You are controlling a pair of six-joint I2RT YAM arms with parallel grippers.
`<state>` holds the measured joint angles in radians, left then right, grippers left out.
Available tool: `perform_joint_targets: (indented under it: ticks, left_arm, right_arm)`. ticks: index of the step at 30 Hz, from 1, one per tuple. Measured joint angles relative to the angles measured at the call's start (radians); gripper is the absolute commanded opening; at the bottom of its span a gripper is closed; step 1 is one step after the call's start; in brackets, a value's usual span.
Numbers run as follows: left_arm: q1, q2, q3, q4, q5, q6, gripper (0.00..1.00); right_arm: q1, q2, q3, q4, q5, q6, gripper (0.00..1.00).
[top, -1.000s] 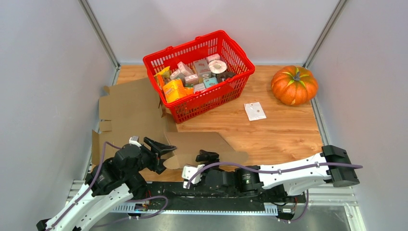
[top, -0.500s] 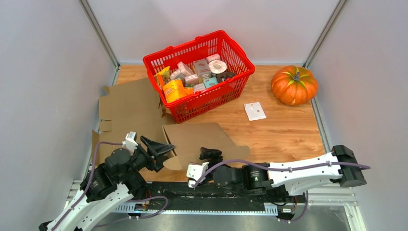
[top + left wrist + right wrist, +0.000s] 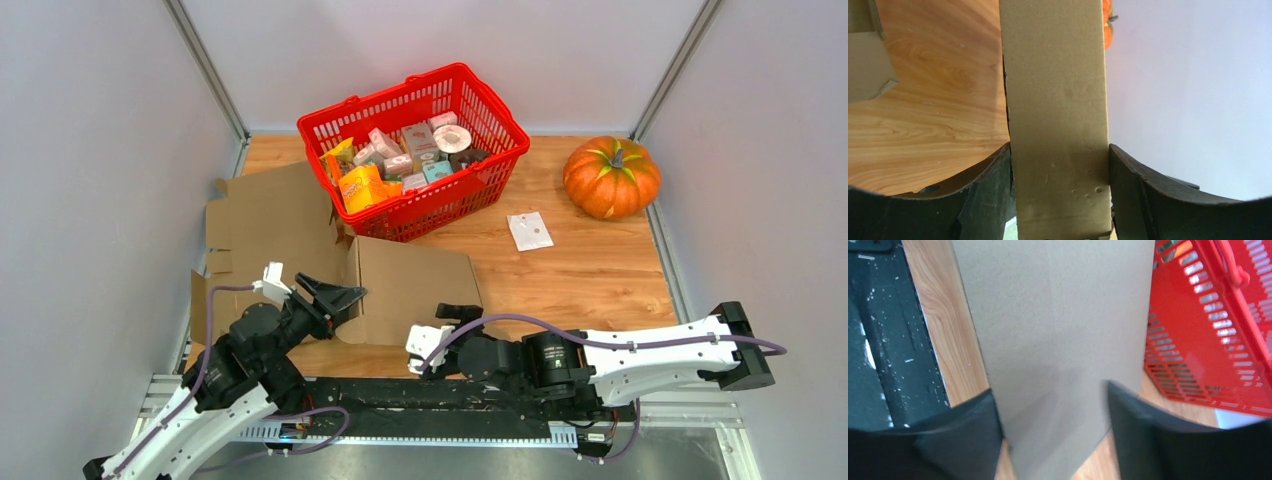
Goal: Fold the paper box
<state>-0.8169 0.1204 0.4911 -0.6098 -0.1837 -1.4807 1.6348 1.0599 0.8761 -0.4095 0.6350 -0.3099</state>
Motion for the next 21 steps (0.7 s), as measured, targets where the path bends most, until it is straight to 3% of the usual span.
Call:
perform_joint_targets:
  ticks: [1,4,10,12,15,18,19,21]
  left_arm:
    - [0.0,0.015,0.0,-0.005,0.002,-0.014,0.27]
    - [0.0,0.035,0.011,-0.051,-0.002,-0.077,0.21]
    - [0.0,0.034,0.046,-0.145,-0.004,-0.242,0.06]
    - [0.0,0.033,0.046,-0.167,0.003,-0.294,0.06]
    - [0.0,0.033,0.046,-0.224,0.003,-0.344,0.06]
    - [0.0,0.034,0.055,-0.256,0.004,-0.369,0.28]
    - [0.0,0.035,0.068,-0.27,0.003,-0.374,0.47]
    - [0.0,0.035,0.095,-0.288,-0.002,-0.38,0.69]
  right_arm:
    - [0.0,0.0,0.0,-0.002,-0.005,0.005,0.95]
    - [0.0,0.001,0.0,-0.002,-0.034,0.015,1.0]
    - [0.013,0.089,0.003,0.076,-0.04,0.009,1.0]
    - [0.025,0.164,0.009,0.11,-0.008,-0.007,1.0]
    - [0.031,0.25,0.016,0.152,0.058,-0.039,0.91]
    - [0.031,0.295,0.016,0.209,0.141,-0.085,0.78]
    - [0.031,0.299,0.015,0.228,0.164,-0.1,0.7]
    - [0.031,0.296,0.015,0.266,0.198,-0.122,0.62]
